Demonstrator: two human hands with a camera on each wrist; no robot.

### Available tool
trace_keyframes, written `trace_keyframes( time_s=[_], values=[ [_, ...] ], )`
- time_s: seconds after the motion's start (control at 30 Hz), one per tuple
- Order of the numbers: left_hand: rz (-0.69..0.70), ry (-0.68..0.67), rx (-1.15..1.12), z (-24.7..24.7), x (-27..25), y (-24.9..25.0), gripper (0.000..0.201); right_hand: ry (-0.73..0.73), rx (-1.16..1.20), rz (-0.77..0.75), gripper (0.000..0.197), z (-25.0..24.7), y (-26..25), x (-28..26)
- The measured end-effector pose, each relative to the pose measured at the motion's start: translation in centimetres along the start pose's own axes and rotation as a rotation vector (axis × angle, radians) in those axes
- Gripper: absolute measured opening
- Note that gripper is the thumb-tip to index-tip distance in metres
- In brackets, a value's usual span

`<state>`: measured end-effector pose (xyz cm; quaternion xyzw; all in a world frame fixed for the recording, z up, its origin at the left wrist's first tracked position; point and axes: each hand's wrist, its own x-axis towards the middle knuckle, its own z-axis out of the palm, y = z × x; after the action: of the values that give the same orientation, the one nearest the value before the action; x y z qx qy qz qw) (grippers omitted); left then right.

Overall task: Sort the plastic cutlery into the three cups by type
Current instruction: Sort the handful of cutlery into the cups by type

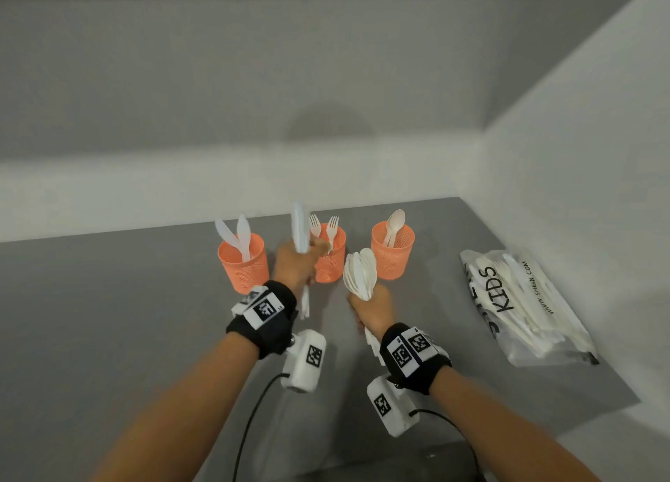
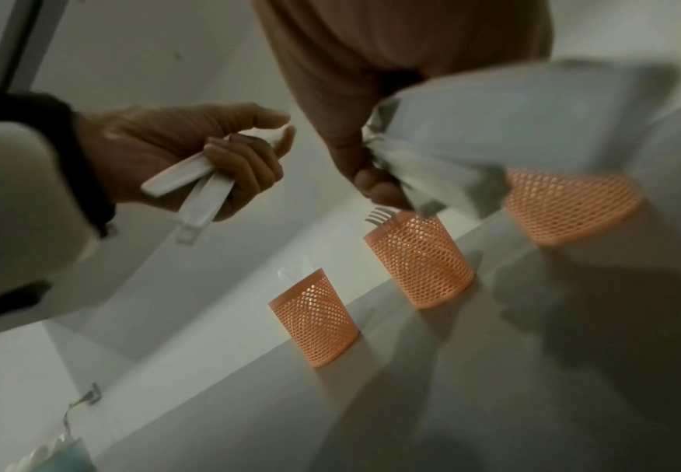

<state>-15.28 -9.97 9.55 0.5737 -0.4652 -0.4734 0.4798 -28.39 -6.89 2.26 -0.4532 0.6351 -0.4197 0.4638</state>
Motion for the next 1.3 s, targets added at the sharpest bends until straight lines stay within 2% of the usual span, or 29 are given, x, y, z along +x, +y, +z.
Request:
trace_keyframes(
  time_s=[0.07,0.13,0.23,0.37,0.43,0.53,0.63,0.77,0.83,0.97,1.03,1.2,1.3],
  values=[
    [-0.001,-0.078,0.028,1.3,-1.2,-0.7,0.011,0.038,-0.029,-0.016,0.024,0.1,-0.2,0.2],
    [0.022,-0.1,0.06,2.2,-1.8,-1.0,0.005,0.031,-0.053,-0.037,0.017,0.2,-0.3,0.2],
    [0.07,-0.096,0.153,2.8,-1.5,-0.8,0.026,0.0,-0.028,-0.037,0.015,0.2,-0.4,0.1],
    [0.097,-0.168,0.293,2.7,-0.6,-0.8,0.008,-0.077,0.009,-0.015,0.021,-0.2,-0.4,-0.1],
    [0.103,-0.174,0.324,2.5,-0.1,-0.4,0.012,-0.11,0.018,0.007,0.021,-0.7,-0.4,-0.1],
    [0.137,-0.129,0.309,2.0,0.7,0.4,0.024,-0.121,0.025,0.023,0.021,-1.2,-0.3,-0.2],
    [0.109,-0.056,0.217,1.7,1.3,0.7,0.017,-0.127,0.005,-0.016,0.022,-1.1,-0.4,0.0],
    [0.044,0.117,-0.021,0.8,1.7,0.7,0.014,-0.131,-0.03,-0.046,0.026,-0.8,-0.8,0.2],
    [0.043,0.103,-0.081,0.2,1.4,0.6,0.018,-0.135,-0.044,-0.056,0.027,-0.6,-0.9,0.2],
    [0.036,-0.007,-0.094,0.0,-0.2,-0.3,0.022,-0.142,-0.064,-0.071,0.025,0.6,-1.6,0.2],
    [0.016,0.009,-0.107,0.1,-0.5,-1.0,0.026,-0.164,-0.082,-0.072,0.024,1.4,-1.8,0.3],
    [-0.015,0.232,-0.105,-1.7,1.2,-1.7,0.027,-0.217,-0.043,-0.031,0.026,2.6,-1.2,0.5],
    [-0.077,0.308,-0.27,-4.0,3.1,-2.3,0.024,-0.222,0.0,0.052,0.026,2.9,-0.6,0.9]
  ],
)
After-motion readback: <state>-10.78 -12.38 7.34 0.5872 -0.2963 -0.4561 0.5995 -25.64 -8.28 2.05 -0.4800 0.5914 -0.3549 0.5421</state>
